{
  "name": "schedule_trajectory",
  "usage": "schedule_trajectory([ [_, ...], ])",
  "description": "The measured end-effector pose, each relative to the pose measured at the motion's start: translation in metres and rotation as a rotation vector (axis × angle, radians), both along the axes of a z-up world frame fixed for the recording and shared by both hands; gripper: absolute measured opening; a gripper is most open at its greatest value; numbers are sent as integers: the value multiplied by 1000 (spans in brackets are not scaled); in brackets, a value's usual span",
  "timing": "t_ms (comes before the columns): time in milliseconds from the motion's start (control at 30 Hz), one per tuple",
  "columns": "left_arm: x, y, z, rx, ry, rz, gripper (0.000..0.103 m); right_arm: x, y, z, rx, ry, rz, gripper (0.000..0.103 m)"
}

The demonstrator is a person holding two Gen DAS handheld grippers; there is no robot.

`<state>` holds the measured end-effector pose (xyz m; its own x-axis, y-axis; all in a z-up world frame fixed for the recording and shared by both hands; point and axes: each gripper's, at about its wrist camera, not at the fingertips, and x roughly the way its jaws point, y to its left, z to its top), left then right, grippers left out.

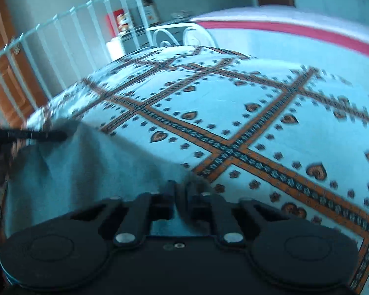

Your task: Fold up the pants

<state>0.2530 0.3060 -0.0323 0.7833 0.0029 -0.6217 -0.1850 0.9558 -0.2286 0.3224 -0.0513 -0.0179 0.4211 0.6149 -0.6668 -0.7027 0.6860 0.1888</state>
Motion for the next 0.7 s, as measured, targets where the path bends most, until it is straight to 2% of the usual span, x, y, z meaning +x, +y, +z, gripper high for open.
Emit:
schedule_trajectory([
  [67,-9,2,13,29,-63,-1,27,-5,2,11,19,-54,-12,0],
  [100,-9,4,14,46,-60,-3,27,-5,1,18,35,-72,-22,0],
  [167,2,9,0,28,17,4,30,2,4,17,43,-62,-35,0],
  [200,7,10,-10,21,51,4,34,9,11,6,-5,-25,-47,0],
  [233,7,10,-13,21,50,11,38,15,16,-8,-57,13,-58,3],
  [300,3,13,-4,38,27,67,72,17,9,-13,10,29,-115,8],
  [333,-2,13,1,48,16,98,74,16,2,-7,45,40,-149,11],
  [367,-10,12,9,57,-6,107,74,10,-6,2,69,10,-196,14],
  [433,-26,5,24,81,-34,99,74,-10,-25,24,118,-99,-246,13],
  [533,-40,-20,39,107,-54,20,74,-28,-40,35,149,-58,-182,13],
  [633,-32,-50,24,174,15,-108,74,-48,-29,25,83,-43,-98,13],
  [700,-19,-59,0,275,107,-140,74,-48,-14,3,-31,-5,-113,10],
])
